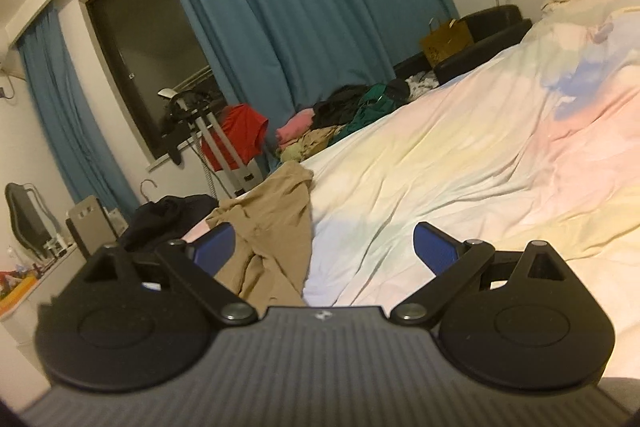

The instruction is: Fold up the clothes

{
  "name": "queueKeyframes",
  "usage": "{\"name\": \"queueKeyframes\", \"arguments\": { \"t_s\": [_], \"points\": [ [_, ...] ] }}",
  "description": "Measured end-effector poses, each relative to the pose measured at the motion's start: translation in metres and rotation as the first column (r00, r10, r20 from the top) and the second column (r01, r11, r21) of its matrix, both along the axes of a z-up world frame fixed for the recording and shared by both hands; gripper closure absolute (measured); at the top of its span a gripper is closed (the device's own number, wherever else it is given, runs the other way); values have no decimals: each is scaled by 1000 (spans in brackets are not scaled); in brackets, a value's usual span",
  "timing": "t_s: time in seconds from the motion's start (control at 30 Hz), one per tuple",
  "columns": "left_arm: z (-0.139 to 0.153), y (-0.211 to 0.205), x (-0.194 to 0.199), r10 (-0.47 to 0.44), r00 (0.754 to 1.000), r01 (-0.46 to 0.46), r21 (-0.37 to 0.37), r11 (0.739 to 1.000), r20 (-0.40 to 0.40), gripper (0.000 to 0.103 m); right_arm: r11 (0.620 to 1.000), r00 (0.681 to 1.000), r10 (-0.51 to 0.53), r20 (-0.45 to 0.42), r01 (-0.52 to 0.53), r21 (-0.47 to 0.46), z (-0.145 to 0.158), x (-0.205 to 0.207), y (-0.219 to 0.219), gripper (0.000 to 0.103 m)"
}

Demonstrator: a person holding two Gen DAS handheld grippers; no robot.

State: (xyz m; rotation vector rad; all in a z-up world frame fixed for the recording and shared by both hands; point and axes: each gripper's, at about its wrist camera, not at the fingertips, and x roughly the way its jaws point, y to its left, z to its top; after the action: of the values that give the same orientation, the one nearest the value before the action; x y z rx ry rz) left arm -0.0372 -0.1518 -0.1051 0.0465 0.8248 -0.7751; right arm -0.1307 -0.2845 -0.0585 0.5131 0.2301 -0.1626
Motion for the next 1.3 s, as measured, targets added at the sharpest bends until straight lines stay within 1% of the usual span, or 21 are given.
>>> {"name": "queueKeyframes", "arguments": {
  "t_s": [0.07,0.1,0.13,0.2,0.27,0.33,0.37,0.43,0.5,0.53,0.6,0.67,0.77,0.87,0.97,1.1,1.13,1.2,1.27,1.3],
  "points": [
    [-8,-5,-3,-39,999,39,-6,999,-25,48,1000,1000,9,-5,-9,0,-2,3,1,6],
    [-11,-7,-6,-71,997,70,-21,997,-30,48,1000,1000,8,-6,-8,-2,-2,3,2,6],
    [-13,-8,-9,-104,994,102,-36,994,-35,48,1000,1000,8,-7,-8,-5,-3,3,3,6],
    [-17,-16,-13,-175,983,173,-40,984,-46,48,1000,1000,7,-5,-7,-11,-4,3,4,6],
    [-22,-22,-16,-183,982,182,-20,983,-37,48,1000,1000,8,-7,-8,-26,-4,3,5,6],
    [-29,-27,-14,-164,986,164,13,986,-34,51,999,1000,5,-9,-5,-40,-4,4,8,6],
    [-32,-28,-13,-155,987,156,27,987,-35,56,999,1000,4,-10,-4,-47,-5,5,9,6],
    [-36,-30,-11,-141,990,142,52,989,-27,63,998,1000,2,-12,-2,-61,-5,6,11,6],
    [-38,-29,-10,-128,992,129,65,990,-15,82,997,1000,6,-16,-7,-73,-5,7,13,6],
    [-38,-28,-10,-120,993,120,69,990,-13,85,997,1000,8,-17,-9,-77,-6,7,14,6],
    [-35,-22,-8,-107,994,108,52,993,-23,95,997,1000,10,-15,-11,-73,-5,7,14,6],
    [-30,-19,-7,-109,994,110,35,993,-13,98,998,1000,7,-8,-7,-55,-6,5,11,6],
    [-13,0,-8,-84,996,84,-1,996,-4,99,1000,1000,-7,3,8,-17,-7,3,6,6],
    [8,29,-6,-67,997,61,-108,992,-46,99,1000,1000,-11,7,11,21,-9,1,2,6],
    [26,59,-5,-30,997,17,-164,986,-73,98,1000,1000,-8,7,8,29,-9,2,3,6],
    [41,109,1,43,988,-77,-235,969,-146,99,1000,1000,17,-11,-16,25,-11,7,7,6],
    [43,121,3,62,984,-103,-245,964,-170,99,999,999,26,-20,-26,22,-11,9,9,6],
    [45,146,3,105,977,-148,-238,960,-183,99,999,998,49,-35,-48,24,-13,14,11,6],
    [42,164,5,150,967,-193,-208,959,-207,99,997,996,77,-53,-76,34,-15,18,14,6],
    [38,171,7,174,959,-215,-174,961,-223,99,994,992,102,-74,-99,46,-18,23,16,6]
  ]
}}
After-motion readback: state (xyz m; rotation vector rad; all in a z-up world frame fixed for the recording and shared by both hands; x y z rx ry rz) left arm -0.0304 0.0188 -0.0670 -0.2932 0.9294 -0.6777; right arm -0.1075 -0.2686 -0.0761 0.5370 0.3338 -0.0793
